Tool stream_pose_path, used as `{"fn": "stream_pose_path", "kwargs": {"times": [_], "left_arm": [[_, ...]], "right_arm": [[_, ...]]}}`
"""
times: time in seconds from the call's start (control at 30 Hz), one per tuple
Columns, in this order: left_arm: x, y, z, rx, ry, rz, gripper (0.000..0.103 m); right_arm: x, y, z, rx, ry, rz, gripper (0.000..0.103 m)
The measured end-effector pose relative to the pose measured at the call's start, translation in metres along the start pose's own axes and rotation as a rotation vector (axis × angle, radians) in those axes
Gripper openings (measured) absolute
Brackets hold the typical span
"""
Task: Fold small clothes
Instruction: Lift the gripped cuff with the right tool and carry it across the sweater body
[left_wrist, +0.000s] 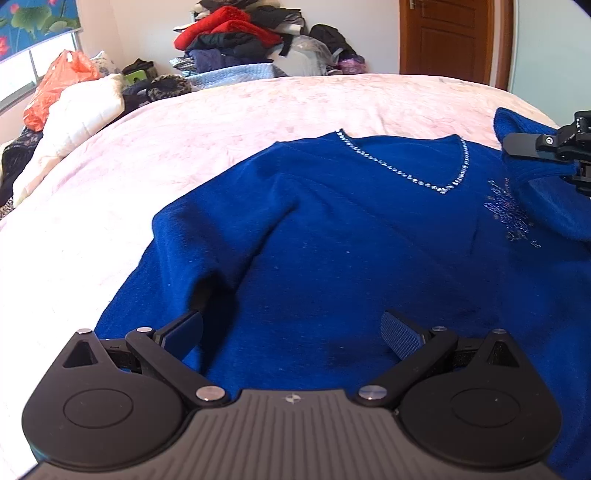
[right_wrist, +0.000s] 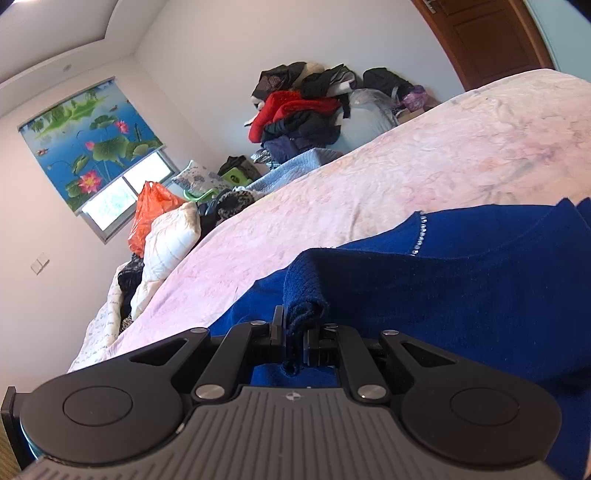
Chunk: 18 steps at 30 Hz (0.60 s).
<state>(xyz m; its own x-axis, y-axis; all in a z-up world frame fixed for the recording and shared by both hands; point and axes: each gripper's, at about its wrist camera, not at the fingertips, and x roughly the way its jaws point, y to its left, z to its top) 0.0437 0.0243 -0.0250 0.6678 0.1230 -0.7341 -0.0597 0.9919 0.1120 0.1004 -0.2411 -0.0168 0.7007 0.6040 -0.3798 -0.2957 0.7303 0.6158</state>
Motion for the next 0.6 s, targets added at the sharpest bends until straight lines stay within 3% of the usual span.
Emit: {"fn": "stream_pose_path", "kwargs": {"times": [0.6], "left_arm": [[-0.004, 0.022, -0.002, -0.03, -0.02, 0.03, 0.103]], "right_arm": [[0.059, 0.022, 0.008, -0.024, 0.125, 0.036, 0.012]]}}
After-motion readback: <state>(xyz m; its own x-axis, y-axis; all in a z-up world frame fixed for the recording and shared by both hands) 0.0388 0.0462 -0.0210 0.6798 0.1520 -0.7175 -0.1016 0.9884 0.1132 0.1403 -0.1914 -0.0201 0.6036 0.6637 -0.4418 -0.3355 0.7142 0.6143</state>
